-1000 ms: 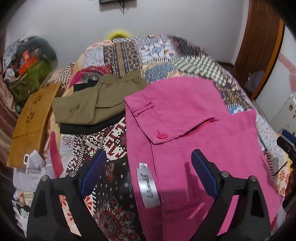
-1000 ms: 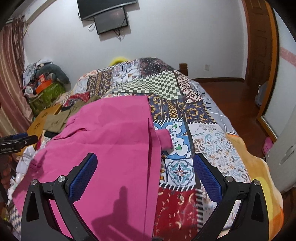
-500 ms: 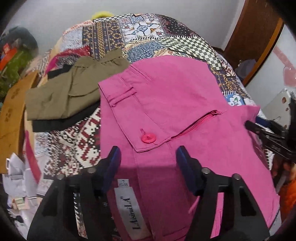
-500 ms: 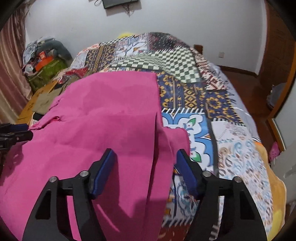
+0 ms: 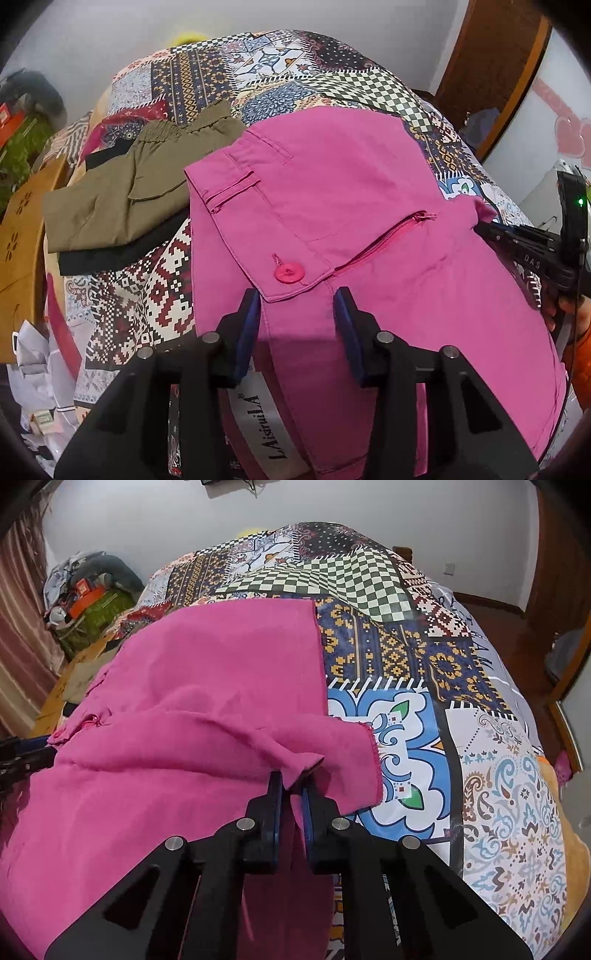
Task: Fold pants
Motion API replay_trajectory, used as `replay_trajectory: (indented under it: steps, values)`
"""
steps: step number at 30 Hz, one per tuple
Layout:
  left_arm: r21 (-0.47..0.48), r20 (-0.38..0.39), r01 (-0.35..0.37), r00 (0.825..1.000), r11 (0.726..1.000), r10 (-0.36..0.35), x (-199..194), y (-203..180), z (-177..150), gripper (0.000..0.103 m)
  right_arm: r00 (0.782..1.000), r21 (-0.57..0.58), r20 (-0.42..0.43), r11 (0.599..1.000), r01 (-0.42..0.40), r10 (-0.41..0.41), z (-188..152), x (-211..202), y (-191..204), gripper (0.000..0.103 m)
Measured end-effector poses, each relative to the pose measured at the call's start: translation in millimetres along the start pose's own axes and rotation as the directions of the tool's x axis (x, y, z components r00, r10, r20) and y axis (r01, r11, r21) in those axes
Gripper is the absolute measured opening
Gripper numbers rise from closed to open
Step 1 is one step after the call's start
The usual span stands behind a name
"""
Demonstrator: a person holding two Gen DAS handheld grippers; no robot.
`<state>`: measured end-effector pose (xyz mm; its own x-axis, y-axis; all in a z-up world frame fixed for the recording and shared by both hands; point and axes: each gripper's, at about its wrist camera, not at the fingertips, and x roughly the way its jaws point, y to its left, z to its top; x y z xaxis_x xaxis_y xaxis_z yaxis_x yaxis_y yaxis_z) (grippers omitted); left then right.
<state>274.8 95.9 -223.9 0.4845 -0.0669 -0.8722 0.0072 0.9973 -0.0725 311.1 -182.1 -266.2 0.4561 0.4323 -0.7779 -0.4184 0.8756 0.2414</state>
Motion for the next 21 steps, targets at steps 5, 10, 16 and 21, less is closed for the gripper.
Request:
replay_trajectory:
  steps: [5,10,16,21]
  values:
    - [-0.006,0.004,-0.006,1.0,1.0,0.006,0.5,2.4,-2.1,0.044,0.999,-0.037,-0.012,0.998,0.042,-0.043,1.0,1.9,5.5,0.007]
    - [0.016,0.001,-0.081,0.997,0.997,0.081,1.1,3.2,-0.8,0.045,0.998,-0.045,-0.027,0.997,0.059,-0.06,3.2,6.0,8.0,0.005]
    - [-0.12,-0.038,-0.01,0.999,0.993,0.005,-3.1,36.0,0.0,0.045,0.998,-0.003,-0.041,0.999,0.048,-0.048,2.9,3.1,3.1,0.005]
    - [-0.092,-0.02,-0.038,0.999,0.995,0.036,-16.4,32.9,3.1,0.045,0.999,0.054,-0.023,0.998,0.042,-0.041,4.5,-20.0,-5.6,0.006]
